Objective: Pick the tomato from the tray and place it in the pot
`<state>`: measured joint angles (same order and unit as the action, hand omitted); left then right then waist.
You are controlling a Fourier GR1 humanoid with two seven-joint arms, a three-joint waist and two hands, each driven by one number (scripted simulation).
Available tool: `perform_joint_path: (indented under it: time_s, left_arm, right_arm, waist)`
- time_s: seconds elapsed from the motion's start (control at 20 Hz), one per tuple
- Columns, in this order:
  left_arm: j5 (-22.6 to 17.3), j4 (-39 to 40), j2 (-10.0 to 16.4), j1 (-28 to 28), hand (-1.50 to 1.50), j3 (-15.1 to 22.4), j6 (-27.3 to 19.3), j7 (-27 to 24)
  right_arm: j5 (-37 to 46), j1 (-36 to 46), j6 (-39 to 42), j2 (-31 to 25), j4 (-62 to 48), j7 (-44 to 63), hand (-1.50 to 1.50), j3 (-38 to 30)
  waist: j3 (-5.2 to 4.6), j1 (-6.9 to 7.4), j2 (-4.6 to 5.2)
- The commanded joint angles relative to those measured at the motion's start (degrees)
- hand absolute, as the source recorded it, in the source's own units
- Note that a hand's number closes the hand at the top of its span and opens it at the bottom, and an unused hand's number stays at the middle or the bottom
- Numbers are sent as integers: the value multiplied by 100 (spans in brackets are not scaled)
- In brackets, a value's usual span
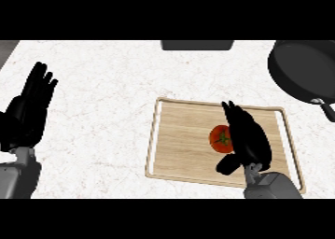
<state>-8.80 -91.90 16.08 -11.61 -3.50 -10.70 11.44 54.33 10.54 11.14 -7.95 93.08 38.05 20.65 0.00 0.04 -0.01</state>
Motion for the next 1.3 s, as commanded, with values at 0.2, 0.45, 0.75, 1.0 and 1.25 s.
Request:
perform_joint_path:
  time_s: [0.2,0.45,0.75,1.0,1.25]
  left_arm:
    - [121,122,-25,-260,0,-85,140,135]
    - [259,101,-234,51,0,-126,186,-225]
    - [436,-181,-363,52,0,-3,73,151]
    - [353,-51,-317,-101,0,-58,159,79]
    - [365,-459,-404,326,0,-122,222,201]
  right_arm:
    - [348,492,188,-1,-573,-605,150,176]
    - [615,170,-526,59,-1172,-1298,150,104]
    - [306,488,151,-18,-1091,-1542,150,-237]
    - [-377,1186,1040,488,-1683,-1942,150,-88]
    - [-309,1372,884,524,-1804,-2170,150,-535]
  waist:
    - [0,12,6]
    - [1,6,5]
    - [1,18,2]
    - [1,99,31]
    - [1,24,-1]
